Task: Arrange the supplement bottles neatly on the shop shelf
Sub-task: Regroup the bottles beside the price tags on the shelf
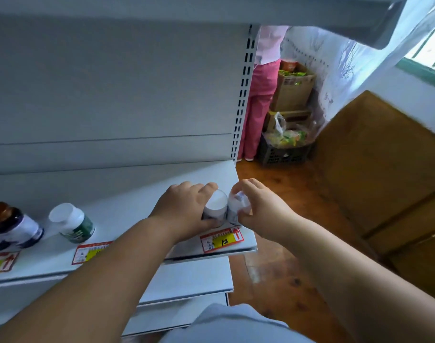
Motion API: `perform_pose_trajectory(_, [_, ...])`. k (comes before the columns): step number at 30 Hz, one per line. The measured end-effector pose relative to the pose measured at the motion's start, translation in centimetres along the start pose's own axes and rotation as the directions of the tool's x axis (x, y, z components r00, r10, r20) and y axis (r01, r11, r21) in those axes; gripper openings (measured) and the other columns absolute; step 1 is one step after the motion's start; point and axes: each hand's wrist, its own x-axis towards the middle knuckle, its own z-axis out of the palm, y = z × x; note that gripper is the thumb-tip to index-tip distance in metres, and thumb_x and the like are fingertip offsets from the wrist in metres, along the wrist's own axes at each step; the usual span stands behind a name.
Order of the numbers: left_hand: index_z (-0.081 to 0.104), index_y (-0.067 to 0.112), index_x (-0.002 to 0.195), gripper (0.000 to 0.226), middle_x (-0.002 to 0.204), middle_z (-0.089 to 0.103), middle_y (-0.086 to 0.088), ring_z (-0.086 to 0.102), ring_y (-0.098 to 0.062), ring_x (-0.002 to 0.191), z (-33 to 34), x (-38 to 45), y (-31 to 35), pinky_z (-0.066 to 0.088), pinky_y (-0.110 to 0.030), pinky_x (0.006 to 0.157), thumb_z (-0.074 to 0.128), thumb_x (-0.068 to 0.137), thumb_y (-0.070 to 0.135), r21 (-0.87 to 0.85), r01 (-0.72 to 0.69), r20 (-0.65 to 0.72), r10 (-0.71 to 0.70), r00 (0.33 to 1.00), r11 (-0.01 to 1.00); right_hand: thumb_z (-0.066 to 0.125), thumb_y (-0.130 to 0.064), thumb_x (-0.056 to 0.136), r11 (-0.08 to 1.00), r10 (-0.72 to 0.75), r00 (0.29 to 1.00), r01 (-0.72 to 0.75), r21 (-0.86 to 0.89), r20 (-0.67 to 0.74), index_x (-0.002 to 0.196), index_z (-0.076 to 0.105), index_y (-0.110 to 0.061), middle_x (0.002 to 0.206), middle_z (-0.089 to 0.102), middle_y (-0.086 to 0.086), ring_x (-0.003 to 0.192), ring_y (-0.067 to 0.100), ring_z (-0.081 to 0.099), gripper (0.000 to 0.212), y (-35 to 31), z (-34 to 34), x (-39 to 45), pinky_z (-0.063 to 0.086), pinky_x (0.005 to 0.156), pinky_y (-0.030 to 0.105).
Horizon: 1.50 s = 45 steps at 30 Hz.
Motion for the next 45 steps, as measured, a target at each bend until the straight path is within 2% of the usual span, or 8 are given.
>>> perform_pose_trajectory(6, [0.037,0.030,0.131,0.074,0.119,0.061,0.005,0.054,-0.020,0.097,-0.2,0.1,0.2,0.044,-0.035,0.082,0.047,0.073,0.075,0.012,-0.006,-0.005,0.006,1.000,1.000,0.068,-0.026,0.078,0.998,-0.058,0.998,0.058,-0.031,-0.003,0.112,0.039,-0.042,0.125,0.045,-0.011,0.094,0.013,0.050,0.048,0.7,0.3,0.2,0.045,0.066,0.019])
perform_pose_trajectory(11, [0.032,0.025,0.141,0.086,0.137,0.048,0.000,0.044,-0.022,0.122,-1.1,-0.8,0.2,0.033,-0.039,0.103,0.042,0.074,0.078,0.001,0.003,-0.042,-0.003,0.999,1.000,0.068,-0.037,0.078,0.996,-0.082,0.994,0.078,-0.050,-0.076,0.123,0.039,-0.037,0.142,0.032,-0.009,0.112,0.011,0.045,0.054,0.2,0.3,-0.8,0.040,0.086,0.020])
perform_pose_trajectory(15, [0.040,0.023,0.136,0.077,0.134,0.051,0.000,0.046,-0.022,0.119,-3.5,-3.0,-0.5,0.035,-0.038,0.101,0.044,0.076,0.072,-0.099,0.057,-0.148,-0.072,0.986,0.993,0.064,-0.033,0.080,0.990,-0.135,0.970,0.125,-0.063,-0.202,0.123,0.045,-0.032,0.138,0.036,-0.008,0.126,0.016,0.037,0.047,-3.2,-0.6,-0.8,0.037,0.098,0.027])
perform_pose_trajectory(21, [0.051,0.019,0.130,0.062,0.126,0.059,-0.004,0.055,-0.027,0.111,-7.2,-10.2,-5.5,0.042,-0.041,0.095,0.052,0.082,0.058,-0.113,0.098,-0.259,-0.125,0.958,0.989,0.057,-0.037,0.084,0.972,-0.230,0.942,0.234,-0.013,-0.245,0.120,0.043,-0.036,0.129,0.040,-0.016,0.106,0.002,0.036,0.039,-14.1,1.6,0.5,0.038,0.087,0.025])
perform_pose_trajectory(32, [0.055,0.018,0.119,0.046,0.106,0.059,0.000,0.056,-0.025,0.095,-14.4,-32.7,-24.4,0.045,-0.039,0.079,0.059,0.082,0.045,-0.096,0.426,-0.349,-0.431,0.832,0.900,0.056,-0.037,0.086,0.833,-0.467,0.867,0.498,0.242,-0.174,0.110,0.047,-0.042,0.115,0.045,-0.021,0.097,-0.014,0.046,0.027,-41.6,15.3,4.2,0.040,0.077,0.014])
perform_pose_trajectory(36, [0.055,0.021,0.121,0.047,0.107,0.059,0.003,0.055,-0.022,0.097,-15.2,-36.6,-29.3,0.044,-0.037,0.080,0.057,0.084,0.050,-0.128,0.522,-0.346,-0.532,0.773,0.843,0.057,-0.038,0.086,0.821,-0.518,0.849,0.529,0.217,-0.106,0.116,0.052,-0.035,0.114,0.046,-0.018,0.093,-0.003,0.046,0.030,-47.8,18.2,7.1,0.043,0.082,0.021])
perform_pose_trajectory(41, [0.055,0.019,0.123,0.049,0.109,0.059,0.000,0.055,-0.024,0.099,-15.6,-37.3,-35.1,0.045,-0.039,0.083,0.061,0.083,0.047,-0.146,0.580,-0.337,-0.591,0.732,0.802,0.060,-0.032,0.089,0.807,-0.565,0.824,0.559,0.188,-0.026,0.104,0.051,-0.040,0.104,0.046,-0.019,0.095,0.001,0.046,0.019,-53.2,21.8,13.9,0.031,0.072,0.010])
perform_pose_trajectory(45, [0.054,0.019,0.120,0.046,0.108,0.060,-0.003,0.055,-0.026,0.096,-16.0,-37.6,-39.5,0.045,-0.038,0.082,0.061,0.083,0.045,-0.134,0.616,-0.337,-0.620,0.708,0.776,0.060,-0.027,0.093,0.830,-0.557,0.827,0.551,0.088,0.078,0.134,0.050,-0.021,0.131,0.048,0.004,0.110,0.019,0.054,0.043,-56.6,25.2,21.2,0.041,0.089,0.027])
